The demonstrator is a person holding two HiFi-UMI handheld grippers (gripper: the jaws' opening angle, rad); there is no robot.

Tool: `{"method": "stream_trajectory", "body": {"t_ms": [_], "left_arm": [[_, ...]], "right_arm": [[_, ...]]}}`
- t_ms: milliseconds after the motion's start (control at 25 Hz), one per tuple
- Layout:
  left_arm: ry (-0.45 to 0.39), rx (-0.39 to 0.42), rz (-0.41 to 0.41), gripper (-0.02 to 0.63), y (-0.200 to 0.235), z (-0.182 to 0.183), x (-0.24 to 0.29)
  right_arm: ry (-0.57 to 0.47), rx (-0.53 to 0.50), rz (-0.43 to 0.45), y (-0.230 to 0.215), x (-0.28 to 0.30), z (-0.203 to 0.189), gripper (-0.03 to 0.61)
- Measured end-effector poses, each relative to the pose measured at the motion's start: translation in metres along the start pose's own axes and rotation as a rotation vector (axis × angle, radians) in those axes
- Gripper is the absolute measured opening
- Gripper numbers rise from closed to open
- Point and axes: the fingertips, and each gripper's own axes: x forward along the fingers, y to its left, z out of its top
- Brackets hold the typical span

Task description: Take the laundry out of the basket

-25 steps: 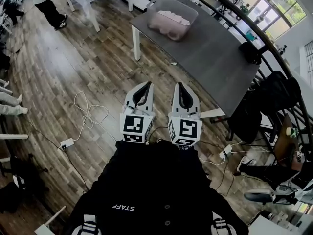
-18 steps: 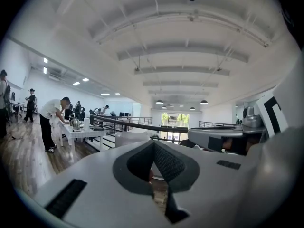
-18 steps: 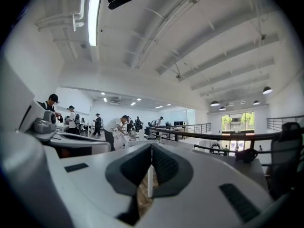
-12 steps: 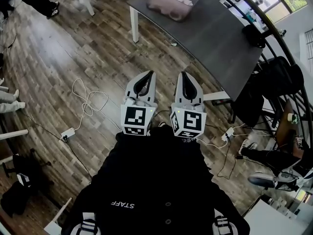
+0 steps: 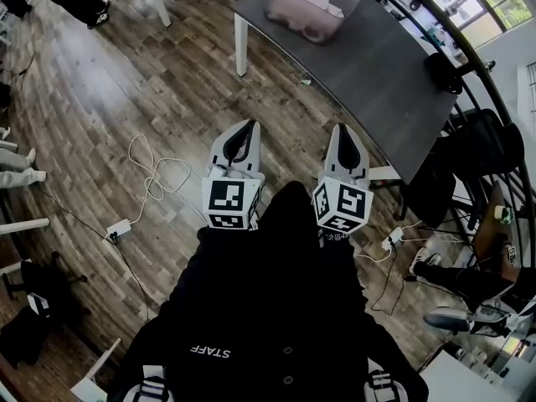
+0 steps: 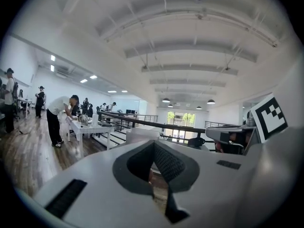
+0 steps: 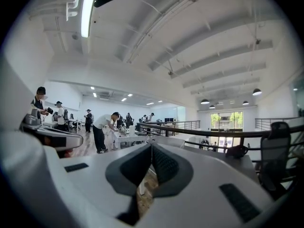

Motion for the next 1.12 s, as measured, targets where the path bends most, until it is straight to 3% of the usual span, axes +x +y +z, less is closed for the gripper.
{"method": "stream_trajectory", "body": {"t_ms": [240, 440, 760, 1120], "left_arm": [[0.003, -0.025, 0.047, 0.0, 0.025, -0.01, 0.031], [0.011, -0.024, 0.062, 0.0, 0.032, -0.017, 0.097], [0.028, 0.003, 0.083, 0.0, 0.05, 0.006, 0.262], [0.053, 0.006, 0.02, 0.0, 0.05, 0.049, 0.442]], "right_arm": [[0.006, 0.003, 0.02, -0.007, 0.046, -0.012, 0.015], [0.013, 0.015, 0.04, -0.033, 0.109, -0.024, 0.015], [0.029, 0.047, 0.09, -0.09, 0.26, -0.015, 0.015], [0.065, 0.087, 0.155, -0.141, 0.416, 0.006, 0.015]]}}
